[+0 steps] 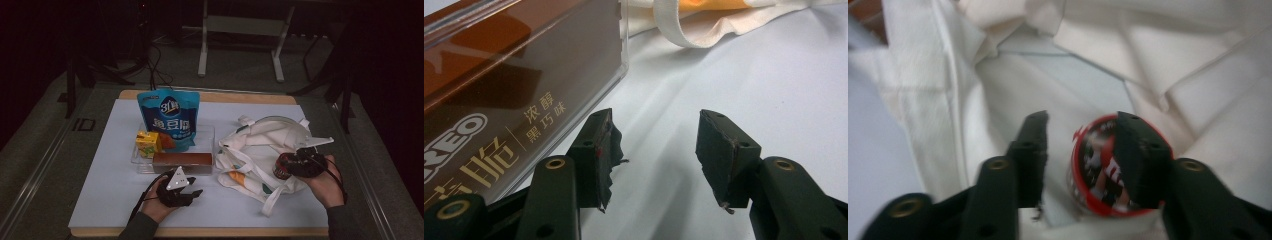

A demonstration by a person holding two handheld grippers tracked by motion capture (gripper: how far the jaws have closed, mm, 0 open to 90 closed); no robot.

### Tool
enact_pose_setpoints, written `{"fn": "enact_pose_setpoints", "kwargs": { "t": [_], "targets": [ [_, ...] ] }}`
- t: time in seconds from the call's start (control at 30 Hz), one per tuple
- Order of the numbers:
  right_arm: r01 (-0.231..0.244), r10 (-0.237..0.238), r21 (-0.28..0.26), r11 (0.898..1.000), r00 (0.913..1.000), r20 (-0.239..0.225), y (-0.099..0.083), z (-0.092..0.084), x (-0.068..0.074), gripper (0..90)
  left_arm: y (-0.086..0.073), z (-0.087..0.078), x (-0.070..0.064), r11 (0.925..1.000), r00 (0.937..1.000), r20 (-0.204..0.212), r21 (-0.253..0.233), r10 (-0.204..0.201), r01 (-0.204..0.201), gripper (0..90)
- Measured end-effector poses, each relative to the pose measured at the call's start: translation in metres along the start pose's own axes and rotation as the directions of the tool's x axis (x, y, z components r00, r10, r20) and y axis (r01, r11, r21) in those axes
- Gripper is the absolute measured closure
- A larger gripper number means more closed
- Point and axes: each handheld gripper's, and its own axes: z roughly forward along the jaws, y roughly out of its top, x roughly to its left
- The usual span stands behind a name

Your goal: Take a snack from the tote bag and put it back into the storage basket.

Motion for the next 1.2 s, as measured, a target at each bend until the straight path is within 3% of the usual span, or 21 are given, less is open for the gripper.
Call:
{"fn": "enact_pose_setpoints", "kwargs": {
  "t": [0.13, 0.27, 0.43, 0.73, 1.2],
  "targets": [
    [0.056, -0.056, 0.034, 0.998, 0.9984, -0.01, -0.007, -0.001, 0.004, 81.1, 0.0, 0.0, 0.0, 1.0, 1.0, -0.001, 0.001, 0.002, -0.002, 49.7],
    [0.087, -0.087, 0.072, 0.994, 0.9962, -0.005, -0.013, 0.0, 0.007, 89.1, 0.0, 0.0, 0.0, 1.0, 1.0, 0.0, 0.001, 0.003, -0.003, 49.7],
    [0.088, -0.088, 0.108, 0.99, 0.9961, -0.01, -0.023, 0.001, 0.005, 89.9, 0.0, 0.0, 0.0, 1.0, 1.0, 0.0, 0.0, 0.003, -0.003, 49.7],
    [0.061, -0.069, 0.178, 0.982, 0.9969, 0.037, -0.036, 0.004, -0.005, 90.0, 0.0, 0.0, 0.0, 1.0, 1.0, -0.002, 0.002, 0.003, -0.003, 49.7],
    [0.041, -0.056, 0.192, 0.981, 0.9957, 0.073, -0.036, 0.006, -0.01, 90.0, 0.0, 0.0, 0.0, 1.0, 1.0, -0.001, 0.003, 0.005, -0.005, 49.7]
  ]
}}
